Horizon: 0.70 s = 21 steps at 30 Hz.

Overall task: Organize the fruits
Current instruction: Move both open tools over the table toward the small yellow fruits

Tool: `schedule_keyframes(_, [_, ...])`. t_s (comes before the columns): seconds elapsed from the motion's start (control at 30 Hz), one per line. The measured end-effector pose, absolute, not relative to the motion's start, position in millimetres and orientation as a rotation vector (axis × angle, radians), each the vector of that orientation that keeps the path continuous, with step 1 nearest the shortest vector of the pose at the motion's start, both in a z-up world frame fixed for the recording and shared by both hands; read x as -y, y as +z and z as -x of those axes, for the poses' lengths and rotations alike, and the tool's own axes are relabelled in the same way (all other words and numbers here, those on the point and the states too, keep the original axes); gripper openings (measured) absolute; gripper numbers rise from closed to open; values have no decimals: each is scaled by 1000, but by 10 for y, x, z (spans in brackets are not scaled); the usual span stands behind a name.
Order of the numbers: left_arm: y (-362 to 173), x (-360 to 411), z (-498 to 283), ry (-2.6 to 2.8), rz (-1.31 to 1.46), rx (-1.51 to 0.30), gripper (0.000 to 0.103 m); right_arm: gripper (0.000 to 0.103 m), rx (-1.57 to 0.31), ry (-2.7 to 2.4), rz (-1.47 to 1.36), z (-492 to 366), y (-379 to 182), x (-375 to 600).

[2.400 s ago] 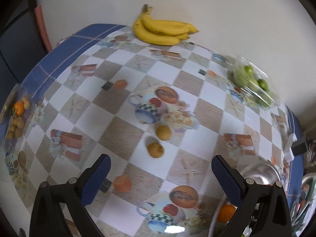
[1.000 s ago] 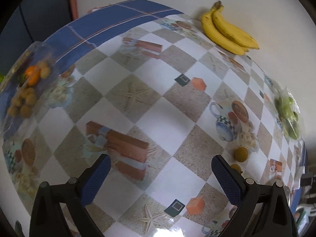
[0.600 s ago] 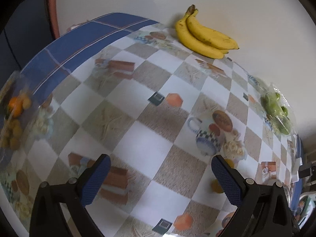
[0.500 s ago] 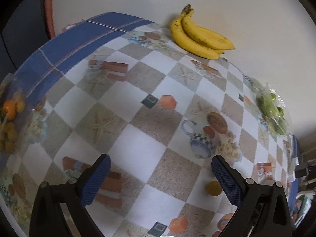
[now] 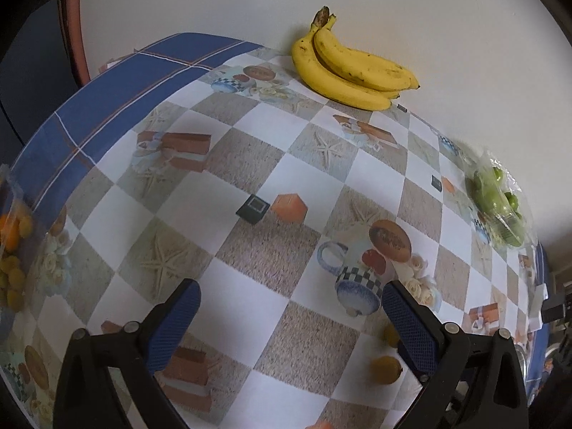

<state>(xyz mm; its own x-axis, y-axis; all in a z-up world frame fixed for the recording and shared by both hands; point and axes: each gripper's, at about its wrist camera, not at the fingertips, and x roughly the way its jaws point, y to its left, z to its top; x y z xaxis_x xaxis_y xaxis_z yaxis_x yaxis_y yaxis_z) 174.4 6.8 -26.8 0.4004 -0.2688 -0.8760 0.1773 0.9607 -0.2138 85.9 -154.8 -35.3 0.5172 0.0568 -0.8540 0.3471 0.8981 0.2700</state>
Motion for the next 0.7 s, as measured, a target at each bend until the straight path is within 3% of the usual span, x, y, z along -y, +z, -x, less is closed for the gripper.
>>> schedule_keyframes(0.27, [-278,11,-1780,-291,73,-1111,101,33,-1042,-180,-421,-972,-449,1536])
schedule_keyframes(0.7, [-312,20,-1758,-292,87,-1138,101,24,-1048,-162,-428,-1008,-476,1507])
